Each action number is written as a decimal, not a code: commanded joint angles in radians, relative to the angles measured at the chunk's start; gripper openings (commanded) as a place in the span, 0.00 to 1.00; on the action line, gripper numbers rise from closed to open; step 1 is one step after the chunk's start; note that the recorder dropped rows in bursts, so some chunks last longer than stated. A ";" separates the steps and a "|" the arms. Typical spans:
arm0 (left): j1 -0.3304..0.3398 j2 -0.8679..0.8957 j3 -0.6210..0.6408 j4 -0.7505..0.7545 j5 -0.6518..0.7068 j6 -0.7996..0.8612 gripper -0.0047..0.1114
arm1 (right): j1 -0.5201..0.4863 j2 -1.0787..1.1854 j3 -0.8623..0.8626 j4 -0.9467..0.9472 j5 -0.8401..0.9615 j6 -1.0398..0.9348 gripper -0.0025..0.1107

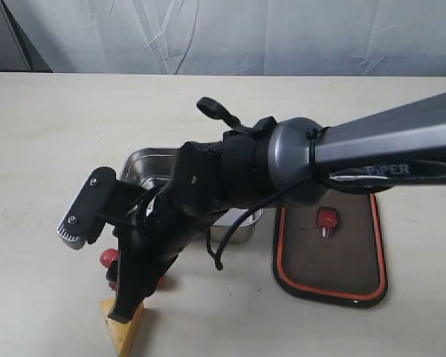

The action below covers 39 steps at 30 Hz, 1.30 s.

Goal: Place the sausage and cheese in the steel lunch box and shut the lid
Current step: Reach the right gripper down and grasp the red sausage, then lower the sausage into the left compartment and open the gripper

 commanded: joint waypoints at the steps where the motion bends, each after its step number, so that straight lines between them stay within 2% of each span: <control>1: -0.007 -0.007 0.003 0.000 -0.005 0.001 0.04 | 0.000 0.039 -0.035 -0.066 -0.007 0.073 0.46; 21: -0.007 -0.007 0.003 0.000 -0.005 0.001 0.04 | -0.002 0.131 -0.058 -0.071 -0.023 0.115 0.45; 23: -0.007 -0.007 0.003 0.000 -0.005 0.001 0.04 | -0.002 0.131 -0.058 -0.090 -0.011 0.117 0.39; 28: -0.007 -0.007 0.003 0.000 -0.005 0.001 0.04 | -0.002 0.131 -0.058 -0.112 0.049 0.117 0.01; 34: -0.007 -0.007 0.003 0.000 -0.005 0.001 0.04 | -0.002 0.073 -0.058 -0.112 0.053 0.117 0.01; 39: -0.007 -0.007 0.003 0.000 -0.005 0.001 0.04 | -0.002 -0.074 -0.058 -0.123 0.010 0.117 0.01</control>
